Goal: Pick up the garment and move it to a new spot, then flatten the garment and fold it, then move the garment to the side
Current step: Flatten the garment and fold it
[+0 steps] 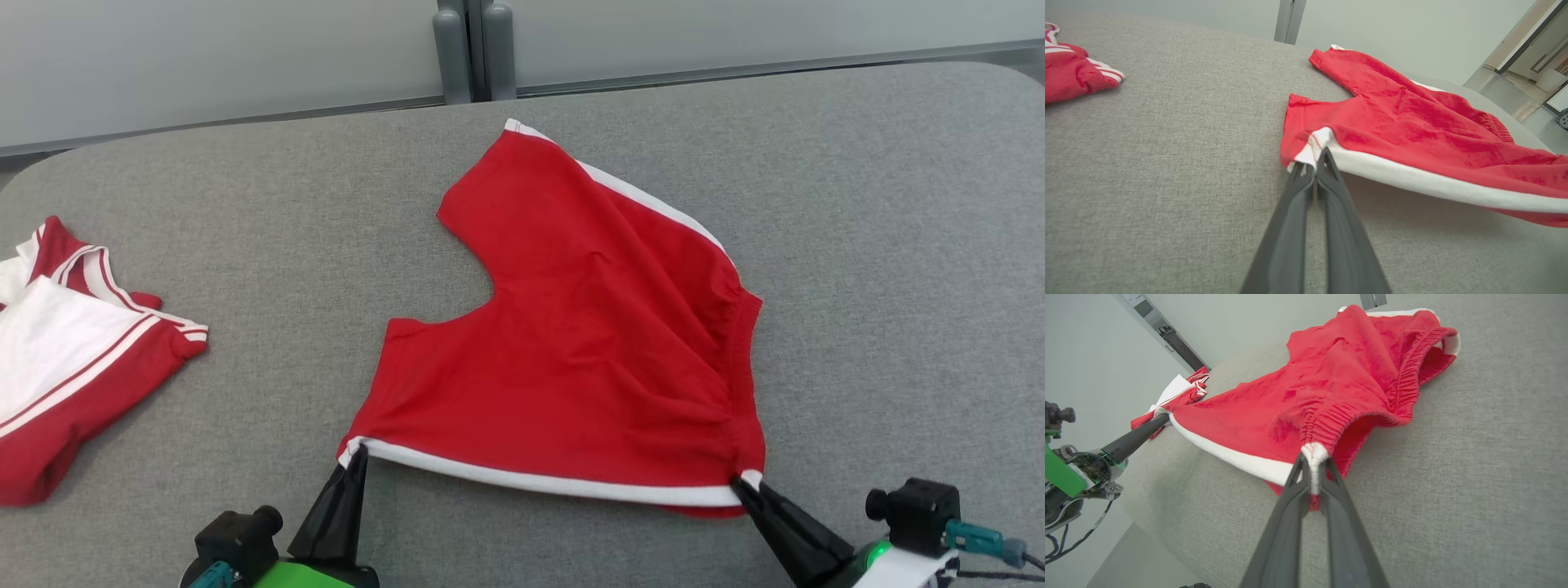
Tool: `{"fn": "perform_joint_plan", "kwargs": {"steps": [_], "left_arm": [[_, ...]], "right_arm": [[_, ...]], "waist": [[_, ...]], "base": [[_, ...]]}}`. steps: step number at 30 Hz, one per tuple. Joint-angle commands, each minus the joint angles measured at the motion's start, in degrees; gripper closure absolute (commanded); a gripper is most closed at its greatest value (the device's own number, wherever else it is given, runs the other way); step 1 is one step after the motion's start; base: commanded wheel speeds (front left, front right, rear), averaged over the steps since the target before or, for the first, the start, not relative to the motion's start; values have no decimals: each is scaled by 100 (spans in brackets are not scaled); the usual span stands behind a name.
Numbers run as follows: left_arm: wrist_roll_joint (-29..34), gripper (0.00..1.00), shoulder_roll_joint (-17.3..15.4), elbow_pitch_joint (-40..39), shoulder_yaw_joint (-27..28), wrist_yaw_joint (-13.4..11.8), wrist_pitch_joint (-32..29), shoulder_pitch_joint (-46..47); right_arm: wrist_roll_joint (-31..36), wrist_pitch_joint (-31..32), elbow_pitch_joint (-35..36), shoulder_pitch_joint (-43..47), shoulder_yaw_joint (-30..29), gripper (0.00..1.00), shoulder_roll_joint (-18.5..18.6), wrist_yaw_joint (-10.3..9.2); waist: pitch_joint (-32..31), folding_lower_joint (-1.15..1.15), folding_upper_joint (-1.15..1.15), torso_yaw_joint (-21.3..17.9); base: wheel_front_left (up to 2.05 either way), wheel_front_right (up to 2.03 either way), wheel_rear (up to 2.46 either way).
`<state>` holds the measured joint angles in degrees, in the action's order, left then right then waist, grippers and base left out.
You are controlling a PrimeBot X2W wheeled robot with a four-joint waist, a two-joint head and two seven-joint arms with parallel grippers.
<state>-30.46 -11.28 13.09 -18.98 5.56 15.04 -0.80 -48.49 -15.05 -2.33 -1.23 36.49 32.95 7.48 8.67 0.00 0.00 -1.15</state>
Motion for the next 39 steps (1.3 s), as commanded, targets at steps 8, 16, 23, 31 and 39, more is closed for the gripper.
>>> {"fn": "perform_joint_plan", "kwargs": {"steps": [8, 16, 23, 31, 39], "left_arm": [[278, 100, -145, -43, 1, 94, 18, 176], [603, 100, -634, 71, -323, 175, -294, 1803], [351, 100, -1199, 398, -1364, 192, -931, 3852], [-270, 100, -1677, 1285, -2810, 194, -1404, 5791], [-829, 100, -1862, 2378, -3972, 195, -1275, 7101]], "right_arm": [[5, -17, 92, 289, -128, 100, -196, 3], [-258, -17, 69, -353, -534, 100, -374, 2], [-202, 0, -266, -1270, -732, 100, -791, 3], [77, 5, -653, -2058, -896, 100, -1440, 3], [457, -16, -980, -2620, -1075, 100, -2113, 3]], "waist": [[45, 0, 0, -45], [399, 0, 0, -294], [1021, 0, 0, -881], [1740, 0, 0, -1433], [2164, 0, 0, -1949]], "base": [[0, 0, 0], [0, 0, 0], [0, 0, 0], [0, 0, 0], [0, 0, 0]]}}
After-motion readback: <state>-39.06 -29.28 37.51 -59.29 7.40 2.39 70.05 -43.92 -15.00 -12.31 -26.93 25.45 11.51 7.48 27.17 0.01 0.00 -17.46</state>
